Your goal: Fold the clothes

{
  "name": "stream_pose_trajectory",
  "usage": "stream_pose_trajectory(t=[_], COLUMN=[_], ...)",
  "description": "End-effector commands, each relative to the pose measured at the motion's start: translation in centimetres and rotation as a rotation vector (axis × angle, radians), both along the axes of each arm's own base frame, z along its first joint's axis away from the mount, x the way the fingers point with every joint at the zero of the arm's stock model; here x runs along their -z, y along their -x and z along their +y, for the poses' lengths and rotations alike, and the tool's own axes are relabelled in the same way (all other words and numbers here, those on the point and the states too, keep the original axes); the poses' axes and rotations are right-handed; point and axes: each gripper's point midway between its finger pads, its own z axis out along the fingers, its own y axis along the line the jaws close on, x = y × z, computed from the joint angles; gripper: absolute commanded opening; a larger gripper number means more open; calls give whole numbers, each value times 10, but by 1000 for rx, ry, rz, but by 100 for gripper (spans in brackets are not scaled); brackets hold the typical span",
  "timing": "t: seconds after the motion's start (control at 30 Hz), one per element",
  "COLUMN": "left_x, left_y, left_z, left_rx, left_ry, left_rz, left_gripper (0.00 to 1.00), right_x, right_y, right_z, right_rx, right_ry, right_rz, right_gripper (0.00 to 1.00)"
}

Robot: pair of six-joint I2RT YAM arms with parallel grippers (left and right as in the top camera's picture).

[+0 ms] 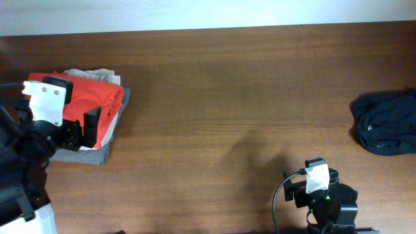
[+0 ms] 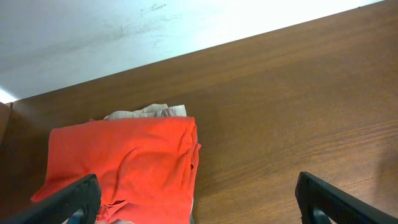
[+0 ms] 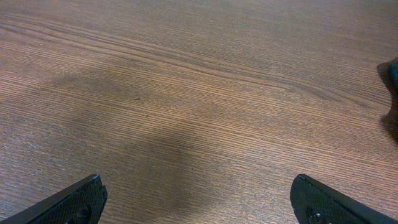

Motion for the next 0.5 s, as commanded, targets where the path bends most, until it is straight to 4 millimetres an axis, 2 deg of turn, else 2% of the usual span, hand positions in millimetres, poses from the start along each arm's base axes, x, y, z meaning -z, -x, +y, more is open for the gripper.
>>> stream_pose_trajectory(t=[0.0, 0.23, 0.47], left_x=[2, 2, -11], left_y=[0, 0, 34], left_z=[0, 0, -17], left_rx=[10, 10, -24], left_ry=[-10, -11, -166], left_rz=[5, 5, -30], left_gripper=[100, 100, 100], right_x=[0, 0, 0], right_y=[-1, -1, -1], right_z=[1, 1, 1], right_rx=[-10, -10, -10], right_ry=[0, -1, -1], right_rz=[-10, -10, -10], right_gripper=[99, 99, 99])
